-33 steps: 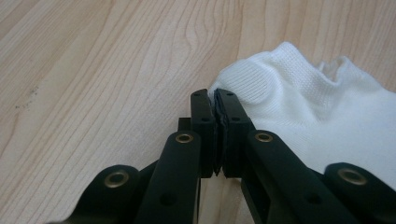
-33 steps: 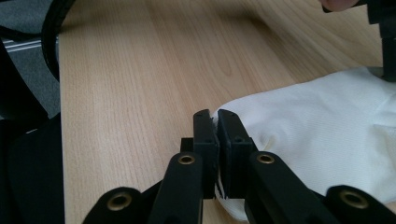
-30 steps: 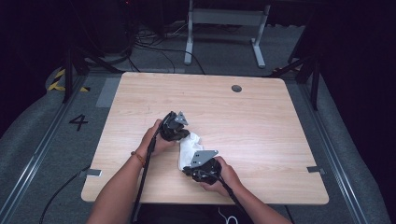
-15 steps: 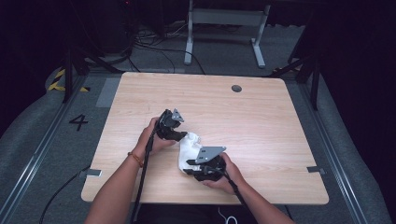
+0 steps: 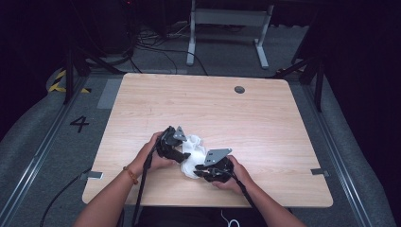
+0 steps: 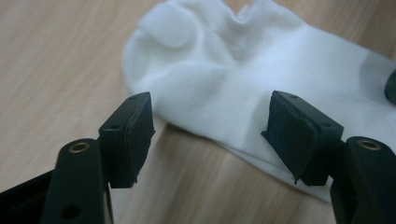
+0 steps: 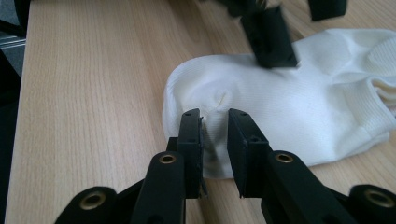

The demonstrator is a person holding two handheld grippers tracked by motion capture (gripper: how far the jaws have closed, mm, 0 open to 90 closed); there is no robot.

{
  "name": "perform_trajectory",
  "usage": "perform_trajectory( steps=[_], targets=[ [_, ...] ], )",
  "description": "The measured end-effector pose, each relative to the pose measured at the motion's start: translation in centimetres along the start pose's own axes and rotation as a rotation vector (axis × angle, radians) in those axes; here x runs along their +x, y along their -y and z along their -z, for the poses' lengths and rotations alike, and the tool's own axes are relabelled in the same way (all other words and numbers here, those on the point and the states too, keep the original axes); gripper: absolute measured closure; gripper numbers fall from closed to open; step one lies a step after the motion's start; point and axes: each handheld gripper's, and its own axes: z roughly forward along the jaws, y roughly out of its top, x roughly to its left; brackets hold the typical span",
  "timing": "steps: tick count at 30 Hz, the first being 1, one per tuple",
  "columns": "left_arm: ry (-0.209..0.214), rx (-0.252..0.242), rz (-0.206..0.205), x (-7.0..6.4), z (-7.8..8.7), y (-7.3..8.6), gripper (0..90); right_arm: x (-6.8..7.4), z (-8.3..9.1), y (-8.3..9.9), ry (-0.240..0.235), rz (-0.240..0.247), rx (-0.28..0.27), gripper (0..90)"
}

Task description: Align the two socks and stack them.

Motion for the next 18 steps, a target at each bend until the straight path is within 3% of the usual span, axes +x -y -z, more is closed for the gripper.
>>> perform_trajectory(
  steps=[3,5,12,18],
  targets=[
    [0.016,-0.004,0.007,-0.3,-0.2,-0.2,35.2,0.1,0.6,0.6,-0.009,0.004,0.013,76.4],
    [0.060,-0.011,0.041,-1.1,-0.6,-0.3,35.5,0.2,1.2,1.2,-0.022,-0.001,0.014,76.4],
    [0.063,-0.012,-0.024,-4.8,-1.5,-2.1,35.0,0.7,4.4,3.9,-0.045,-0.005,0.036,76.2],
    [0.071,-0.028,-0.063,-6.6,-2.5,-3.4,32.6,1.7,6.5,5.8,-0.020,-0.008,0.034,71.5]
  ],
)
